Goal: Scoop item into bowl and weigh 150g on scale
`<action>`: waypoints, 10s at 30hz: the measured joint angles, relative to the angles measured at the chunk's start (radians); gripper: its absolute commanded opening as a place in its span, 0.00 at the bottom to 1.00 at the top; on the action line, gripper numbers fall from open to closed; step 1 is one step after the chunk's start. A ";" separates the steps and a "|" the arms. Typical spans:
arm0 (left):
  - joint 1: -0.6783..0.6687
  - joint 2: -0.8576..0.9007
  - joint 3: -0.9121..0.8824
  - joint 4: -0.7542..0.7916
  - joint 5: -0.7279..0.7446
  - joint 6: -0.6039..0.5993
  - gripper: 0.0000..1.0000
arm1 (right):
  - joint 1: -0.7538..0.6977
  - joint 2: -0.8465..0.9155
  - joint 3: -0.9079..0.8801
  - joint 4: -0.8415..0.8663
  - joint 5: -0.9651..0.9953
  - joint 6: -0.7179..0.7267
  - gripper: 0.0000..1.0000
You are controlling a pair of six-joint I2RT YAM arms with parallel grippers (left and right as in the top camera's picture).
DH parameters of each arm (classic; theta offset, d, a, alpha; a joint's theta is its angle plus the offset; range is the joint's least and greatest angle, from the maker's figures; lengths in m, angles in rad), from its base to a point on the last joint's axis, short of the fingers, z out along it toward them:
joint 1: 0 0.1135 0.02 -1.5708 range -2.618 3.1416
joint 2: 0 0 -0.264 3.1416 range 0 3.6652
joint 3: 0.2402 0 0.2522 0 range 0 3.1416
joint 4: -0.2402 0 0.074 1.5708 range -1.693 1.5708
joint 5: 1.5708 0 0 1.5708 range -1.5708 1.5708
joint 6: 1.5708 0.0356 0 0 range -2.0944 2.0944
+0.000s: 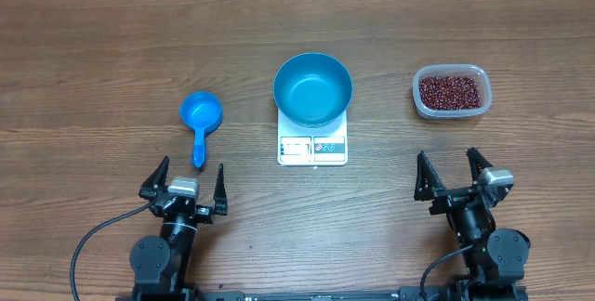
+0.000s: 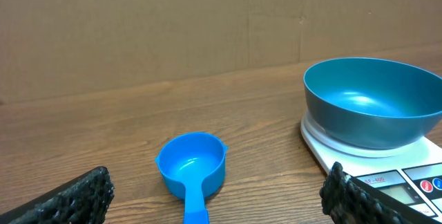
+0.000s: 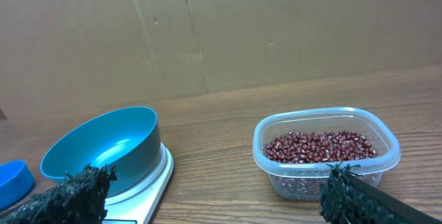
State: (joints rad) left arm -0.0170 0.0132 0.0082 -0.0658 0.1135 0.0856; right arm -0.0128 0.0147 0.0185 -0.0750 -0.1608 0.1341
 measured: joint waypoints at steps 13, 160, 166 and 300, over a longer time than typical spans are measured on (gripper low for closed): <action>0.000 0.000 0.000 0.000 0.000 0.000 0.99 | 0.000 0.000 0.000 0.000 0.000 0.000 1.00; 0.000 0.753 1.040 -0.660 -0.047 0.022 1.00 | 0.000 0.000 0.000 0.002 0.000 0.000 1.00; 0.000 1.024 1.286 -0.881 -0.048 0.022 1.00 | -0.001 0.000 0.000 0.002 0.000 0.000 1.00; 0.111 2.182 1.639 -0.899 -0.093 0.121 0.04 | 0.000 -0.001 0.000 0.002 0.000 0.000 1.00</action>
State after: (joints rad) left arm 0.0944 2.1956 1.6470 -0.9646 0.0200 0.2070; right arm -0.0132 0.0139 0.0185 -0.0731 -0.1608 0.1337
